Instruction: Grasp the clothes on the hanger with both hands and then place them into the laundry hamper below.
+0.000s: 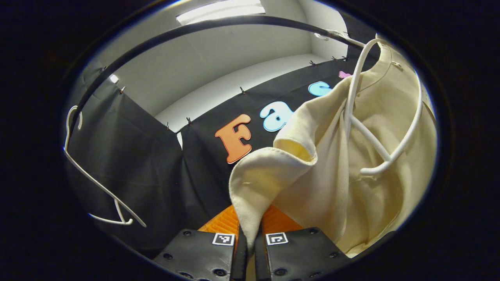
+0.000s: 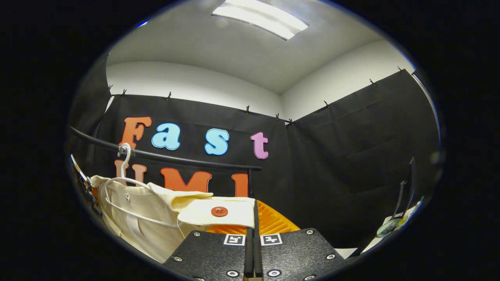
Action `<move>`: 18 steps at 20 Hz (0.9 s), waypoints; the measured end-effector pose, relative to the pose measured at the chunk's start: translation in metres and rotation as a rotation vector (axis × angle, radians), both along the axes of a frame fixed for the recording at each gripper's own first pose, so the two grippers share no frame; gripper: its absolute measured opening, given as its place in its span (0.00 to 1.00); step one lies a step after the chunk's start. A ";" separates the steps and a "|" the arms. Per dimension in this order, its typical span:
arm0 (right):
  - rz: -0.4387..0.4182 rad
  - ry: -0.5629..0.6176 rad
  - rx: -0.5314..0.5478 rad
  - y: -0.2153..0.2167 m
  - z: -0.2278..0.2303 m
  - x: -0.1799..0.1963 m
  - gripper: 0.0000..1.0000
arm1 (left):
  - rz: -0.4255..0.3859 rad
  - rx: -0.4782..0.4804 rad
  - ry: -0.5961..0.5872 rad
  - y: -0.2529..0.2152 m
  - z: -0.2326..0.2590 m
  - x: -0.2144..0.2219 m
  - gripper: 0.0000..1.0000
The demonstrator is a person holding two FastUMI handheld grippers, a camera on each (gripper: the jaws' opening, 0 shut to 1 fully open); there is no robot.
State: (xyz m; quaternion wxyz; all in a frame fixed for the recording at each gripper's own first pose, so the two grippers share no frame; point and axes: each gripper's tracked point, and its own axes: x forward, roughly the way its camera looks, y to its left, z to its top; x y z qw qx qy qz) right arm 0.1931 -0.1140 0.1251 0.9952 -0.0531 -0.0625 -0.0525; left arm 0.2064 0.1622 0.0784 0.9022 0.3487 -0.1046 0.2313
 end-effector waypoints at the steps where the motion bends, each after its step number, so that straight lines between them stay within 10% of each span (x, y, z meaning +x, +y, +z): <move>1: -0.001 0.011 0.003 -0.003 -0.002 0.011 0.00 | -0.003 -0.003 0.006 -0.002 -0.003 0.006 0.15; 18: 0.040 0.272 0.014 0.021 -0.158 0.005 0.00 | 0.092 -0.087 0.163 0.052 -0.103 -0.036 0.14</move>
